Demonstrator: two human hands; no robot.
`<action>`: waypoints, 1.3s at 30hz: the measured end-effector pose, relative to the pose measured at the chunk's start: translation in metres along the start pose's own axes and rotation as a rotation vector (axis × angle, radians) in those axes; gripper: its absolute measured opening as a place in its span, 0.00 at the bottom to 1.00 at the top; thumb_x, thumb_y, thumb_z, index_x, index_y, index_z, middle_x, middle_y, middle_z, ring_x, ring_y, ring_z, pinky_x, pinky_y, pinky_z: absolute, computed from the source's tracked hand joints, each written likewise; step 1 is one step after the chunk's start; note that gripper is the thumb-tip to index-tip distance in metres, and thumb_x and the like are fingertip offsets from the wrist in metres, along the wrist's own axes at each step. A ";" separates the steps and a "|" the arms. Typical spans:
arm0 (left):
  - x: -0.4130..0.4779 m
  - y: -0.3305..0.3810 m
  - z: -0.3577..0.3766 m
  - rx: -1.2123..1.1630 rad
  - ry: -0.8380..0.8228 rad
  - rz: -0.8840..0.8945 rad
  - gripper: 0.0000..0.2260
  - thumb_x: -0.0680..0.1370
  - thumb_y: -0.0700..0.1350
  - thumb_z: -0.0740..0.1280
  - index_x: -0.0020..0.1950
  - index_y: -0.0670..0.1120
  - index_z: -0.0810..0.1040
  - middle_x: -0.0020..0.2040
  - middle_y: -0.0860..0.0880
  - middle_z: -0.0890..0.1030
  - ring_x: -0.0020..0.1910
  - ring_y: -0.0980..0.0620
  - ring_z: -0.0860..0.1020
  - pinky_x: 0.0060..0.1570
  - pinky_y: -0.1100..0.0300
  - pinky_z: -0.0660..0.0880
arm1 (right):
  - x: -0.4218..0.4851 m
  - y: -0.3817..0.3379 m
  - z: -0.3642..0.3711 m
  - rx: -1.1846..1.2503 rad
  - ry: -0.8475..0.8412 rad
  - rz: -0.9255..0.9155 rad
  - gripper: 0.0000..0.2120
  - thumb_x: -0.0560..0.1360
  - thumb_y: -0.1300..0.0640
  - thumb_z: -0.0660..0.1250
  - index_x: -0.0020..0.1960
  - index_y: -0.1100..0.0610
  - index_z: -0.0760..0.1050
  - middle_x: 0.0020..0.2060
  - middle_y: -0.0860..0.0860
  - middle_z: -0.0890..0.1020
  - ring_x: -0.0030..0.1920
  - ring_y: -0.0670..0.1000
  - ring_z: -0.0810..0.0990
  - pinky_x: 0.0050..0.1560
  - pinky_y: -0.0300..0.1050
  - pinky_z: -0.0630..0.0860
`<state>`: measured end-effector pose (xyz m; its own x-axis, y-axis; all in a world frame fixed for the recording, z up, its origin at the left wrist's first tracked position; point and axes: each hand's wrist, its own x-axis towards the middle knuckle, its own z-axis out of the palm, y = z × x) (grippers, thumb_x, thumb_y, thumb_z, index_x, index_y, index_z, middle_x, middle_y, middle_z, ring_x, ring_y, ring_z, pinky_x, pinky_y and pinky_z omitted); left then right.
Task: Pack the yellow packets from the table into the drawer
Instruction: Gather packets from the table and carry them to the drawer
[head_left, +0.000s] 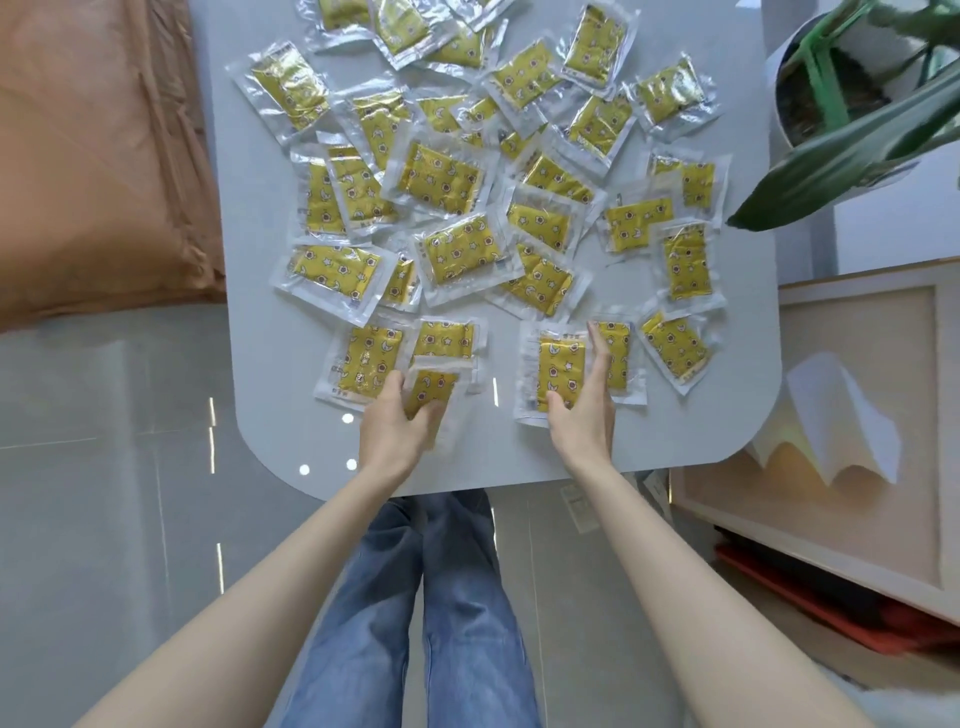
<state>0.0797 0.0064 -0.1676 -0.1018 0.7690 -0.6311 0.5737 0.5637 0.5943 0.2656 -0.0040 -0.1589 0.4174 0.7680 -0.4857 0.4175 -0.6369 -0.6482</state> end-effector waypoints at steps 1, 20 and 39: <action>0.001 0.005 0.000 -0.024 -0.016 0.020 0.07 0.77 0.44 0.67 0.52 0.45 0.72 0.43 0.54 0.74 0.43 0.52 0.71 0.37 0.63 0.66 | 0.004 0.000 -0.009 0.003 0.022 0.007 0.42 0.76 0.72 0.63 0.76 0.40 0.47 0.77 0.44 0.55 0.73 0.51 0.64 0.55 0.41 0.69; 0.013 0.062 0.021 -0.147 -0.091 0.060 0.12 0.77 0.45 0.67 0.58 0.41 0.74 0.45 0.52 0.77 0.48 0.52 0.74 0.44 0.63 0.72 | 0.070 0.022 -0.022 -0.180 0.250 0.549 0.43 0.64 0.47 0.78 0.69 0.59 0.60 0.68 0.58 0.62 0.66 0.60 0.63 0.62 0.54 0.68; 0.004 0.049 0.006 -0.210 -0.128 0.196 0.29 0.79 0.37 0.63 0.76 0.51 0.57 0.76 0.55 0.60 0.74 0.46 0.61 0.72 0.49 0.60 | 0.040 0.006 -0.023 -0.007 0.047 0.451 0.14 0.78 0.53 0.64 0.57 0.60 0.65 0.49 0.52 0.74 0.49 0.54 0.72 0.50 0.46 0.69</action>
<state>0.1122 0.0355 -0.1442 0.1051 0.8326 -0.5439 0.3903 0.4685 0.7926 0.3030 0.0210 -0.1689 0.5953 0.4095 -0.6913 0.1908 -0.9078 -0.3734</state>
